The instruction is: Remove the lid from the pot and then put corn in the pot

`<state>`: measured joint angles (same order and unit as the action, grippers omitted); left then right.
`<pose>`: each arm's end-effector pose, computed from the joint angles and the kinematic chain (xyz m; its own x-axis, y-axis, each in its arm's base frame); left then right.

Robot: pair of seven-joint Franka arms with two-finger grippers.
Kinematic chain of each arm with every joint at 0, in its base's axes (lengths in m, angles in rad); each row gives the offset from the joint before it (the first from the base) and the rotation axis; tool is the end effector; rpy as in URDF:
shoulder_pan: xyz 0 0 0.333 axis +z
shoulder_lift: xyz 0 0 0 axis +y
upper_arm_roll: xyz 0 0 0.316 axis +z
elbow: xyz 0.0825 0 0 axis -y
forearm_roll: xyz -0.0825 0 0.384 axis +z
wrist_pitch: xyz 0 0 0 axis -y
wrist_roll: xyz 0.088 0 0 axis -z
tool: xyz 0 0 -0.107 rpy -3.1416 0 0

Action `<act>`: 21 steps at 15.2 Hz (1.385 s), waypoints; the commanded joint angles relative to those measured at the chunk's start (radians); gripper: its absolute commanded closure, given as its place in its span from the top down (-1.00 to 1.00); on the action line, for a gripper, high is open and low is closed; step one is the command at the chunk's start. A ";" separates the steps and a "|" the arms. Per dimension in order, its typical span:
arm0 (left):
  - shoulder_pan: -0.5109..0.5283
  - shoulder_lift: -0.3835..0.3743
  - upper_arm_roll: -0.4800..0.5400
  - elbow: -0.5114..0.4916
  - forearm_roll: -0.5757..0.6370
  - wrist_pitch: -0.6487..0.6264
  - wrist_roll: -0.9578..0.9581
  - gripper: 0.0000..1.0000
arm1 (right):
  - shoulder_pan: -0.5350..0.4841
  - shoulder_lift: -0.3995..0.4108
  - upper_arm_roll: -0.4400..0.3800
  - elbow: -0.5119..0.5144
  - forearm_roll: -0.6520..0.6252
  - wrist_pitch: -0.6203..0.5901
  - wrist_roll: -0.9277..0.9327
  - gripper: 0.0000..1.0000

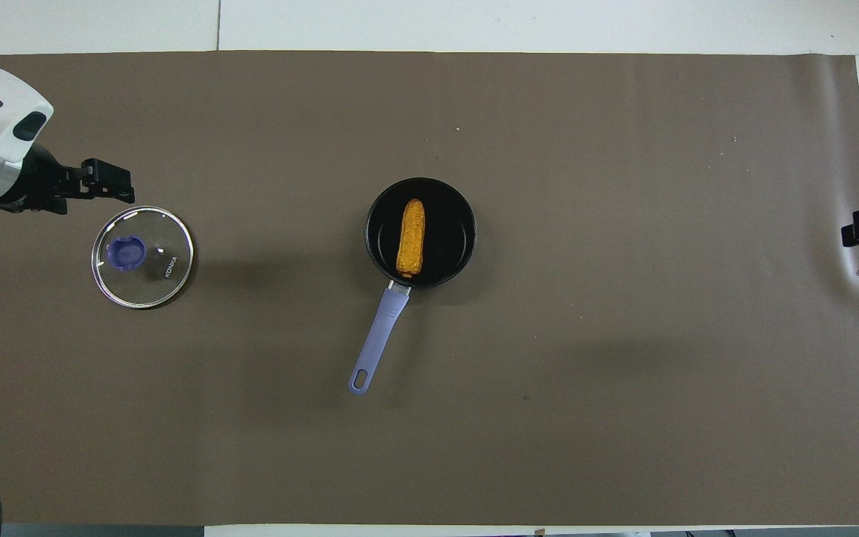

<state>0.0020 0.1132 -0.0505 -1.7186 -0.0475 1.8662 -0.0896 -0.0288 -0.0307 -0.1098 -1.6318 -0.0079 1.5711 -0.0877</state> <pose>0.6008 -0.0316 0.5146 0.9980 0.0553 0.0294 0.0537 -0.9971 0.0544 0.5384 -0.0769 0.6125 0.9983 -0.0507 -0.0305 -0.0506 -0.9987 0.0019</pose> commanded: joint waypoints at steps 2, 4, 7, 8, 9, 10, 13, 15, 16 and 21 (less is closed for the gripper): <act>-0.028 -0.118 0.004 -0.015 0.018 -0.126 0.016 1.00 | -0.016 -0.018 0.021 -0.026 0.000 0.017 0.000 1.00; -0.042 -0.168 0.004 -0.039 0.029 -0.172 0.019 1.00 | -0.016 -0.017 0.016 -0.026 0.008 0.021 0.019 1.00; -0.057 -0.285 0.004 -0.168 0.032 -0.185 0.030 1.00 | -0.013 -0.012 0.018 -0.022 0.005 0.018 0.020 1.00; -0.059 -0.291 0.004 -0.183 0.031 -0.176 0.043 1.00 | -0.019 -0.009 0.018 -0.022 0.006 0.018 0.017 1.00; -0.065 -0.284 0.006 -0.171 0.031 -0.161 0.047 1.00 | -0.022 -0.008 0.016 -0.022 0.006 0.018 0.014 1.00; -0.063 -0.271 0.008 -0.141 0.031 -0.162 0.045 1.00 | -0.022 -0.006 0.013 -0.022 0.008 0.018 0.014 1.00; -0.074 -0.176 0.014 0.063 0.031 -0.296 0.039 1.00 | -0.020 -0.006 0.012 -0.014 0.005 0.033 0.016 1.00; -0.129 -0.109 0.044 0.195 0.031 -0.430 0.039 1.00 | -0.020 -0.005 0.012 -0.013 0.005 0.033 0.013 1.00; -0.138 -0.110 0.052 0.211 0.029 -0.450 0.039 1.00 | -0.020 -0.005 0.012 -0.008 0.003 0.033 0.011 1.00; -0.137 -0.144 0.049 0.128 0.029 -0.386 0.044 1.00 | -0.023 -0.001 0.009 -0.008 0.002 0.033 0.017 1.00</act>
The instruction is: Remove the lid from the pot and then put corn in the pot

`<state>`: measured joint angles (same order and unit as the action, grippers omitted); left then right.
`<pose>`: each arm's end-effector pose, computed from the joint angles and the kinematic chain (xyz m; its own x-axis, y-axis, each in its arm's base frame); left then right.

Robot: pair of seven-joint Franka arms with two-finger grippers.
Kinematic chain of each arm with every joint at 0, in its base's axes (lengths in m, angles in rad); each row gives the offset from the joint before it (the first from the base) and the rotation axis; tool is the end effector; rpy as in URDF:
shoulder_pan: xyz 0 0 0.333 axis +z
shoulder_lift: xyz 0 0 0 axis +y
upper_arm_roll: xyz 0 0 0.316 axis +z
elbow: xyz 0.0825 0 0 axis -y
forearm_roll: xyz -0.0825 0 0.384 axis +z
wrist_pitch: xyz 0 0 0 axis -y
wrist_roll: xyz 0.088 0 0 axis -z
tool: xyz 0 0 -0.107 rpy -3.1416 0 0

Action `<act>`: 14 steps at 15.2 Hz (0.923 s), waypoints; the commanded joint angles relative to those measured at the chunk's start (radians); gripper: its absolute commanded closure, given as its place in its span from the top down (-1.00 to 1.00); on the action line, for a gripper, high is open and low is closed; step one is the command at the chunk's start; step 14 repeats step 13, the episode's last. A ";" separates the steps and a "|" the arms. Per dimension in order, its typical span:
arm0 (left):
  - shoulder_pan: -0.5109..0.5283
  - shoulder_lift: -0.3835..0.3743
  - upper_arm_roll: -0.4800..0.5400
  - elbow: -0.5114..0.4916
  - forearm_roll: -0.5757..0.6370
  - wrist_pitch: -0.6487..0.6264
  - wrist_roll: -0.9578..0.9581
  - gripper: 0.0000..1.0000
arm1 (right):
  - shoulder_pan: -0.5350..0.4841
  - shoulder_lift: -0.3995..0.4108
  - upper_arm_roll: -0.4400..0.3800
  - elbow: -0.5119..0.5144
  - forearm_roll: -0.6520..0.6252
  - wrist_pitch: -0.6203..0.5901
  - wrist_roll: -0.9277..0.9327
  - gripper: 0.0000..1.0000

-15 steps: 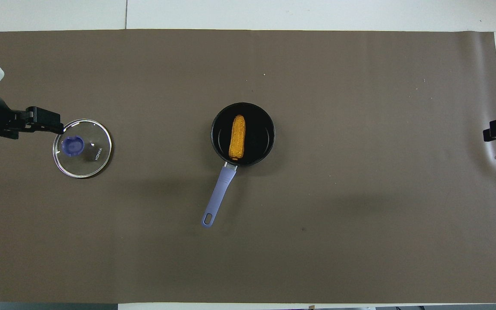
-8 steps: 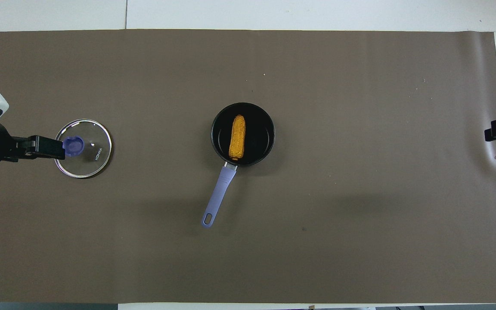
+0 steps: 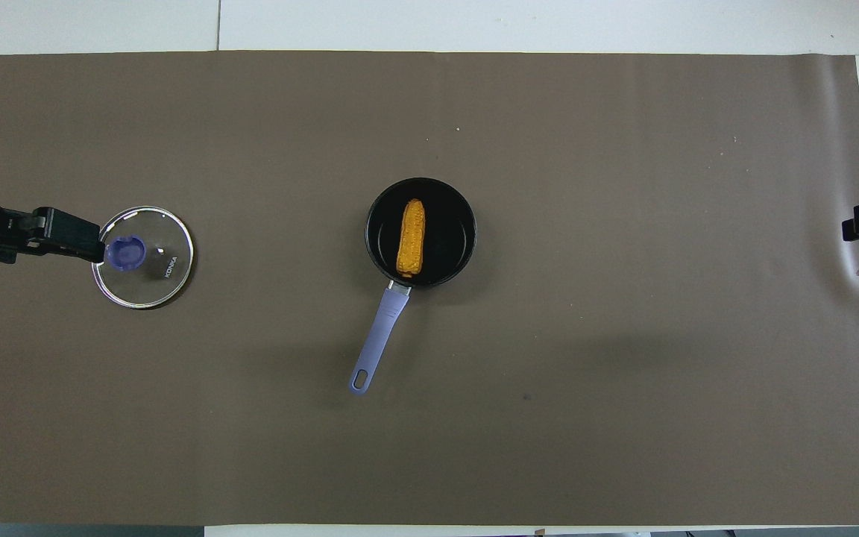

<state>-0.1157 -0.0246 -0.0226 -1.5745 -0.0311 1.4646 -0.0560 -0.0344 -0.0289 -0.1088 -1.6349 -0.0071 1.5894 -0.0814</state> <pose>0.5298 -0.0775 0.6274 0.9926 -0.0849 -0.0867 -0.0830 -0.9962 0.0257 0.5404 -0.0795 0.6116 0.9980 -0.0615 -0.0170 -0.0615 -0.9981 0.0026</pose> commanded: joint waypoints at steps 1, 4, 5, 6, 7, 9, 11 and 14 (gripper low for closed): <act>-0.015 -0.008 0.021 -0.018 0.013 0.011 0.010 1.00 | -0.018 -0.003 0.008 -0.005 0.001 0.015 0.011 1.00; -0.009 -0.006 0.020 -0.016 0.014 0.008 0.010 1.00 | -0.016 -0.003 0.008 -0.005 0.001 0.012 0.012 1.00; -0.005 -0.006 0.010 -0.016 0.014 0.010 0.013 1.00 | -0.016 -0.003 0.008 -0.005 0.001 0.014 0.012 1.00; 0.014 -0.005 -0.011 -0.016 0.014 0.013 0.013 1.00 | -0.016 -0.003 0.008 -0.005 0.001 0.014 0.014 1.00; 0.057 -0.003 -0.054 -0.016 0.014 0.013 0.013 1.00 | -0.015 -0.003 0.008 -0.005 0.001 0.014 0.014 1.00; 0.088 -0.005 -0.095 -0.016 0.014 0.011 0.007 1.00 | -0.015 -0.003 0.008 -0.005 0.001 0.014 0.014 1.00; 0.090 -0.009 -0.096 -0.019 0.014 0.010 0.007 1.00 | -0.013 -0.003 0.008 -0.003 0.001 0.014 0.014 1.00; 0.090 -0.017 -0.096 -0.027 0.013 0.013 0.010 1.00 | -0.010 -0.003 0.008 -0.005 0.001 0.014 0.014 1.00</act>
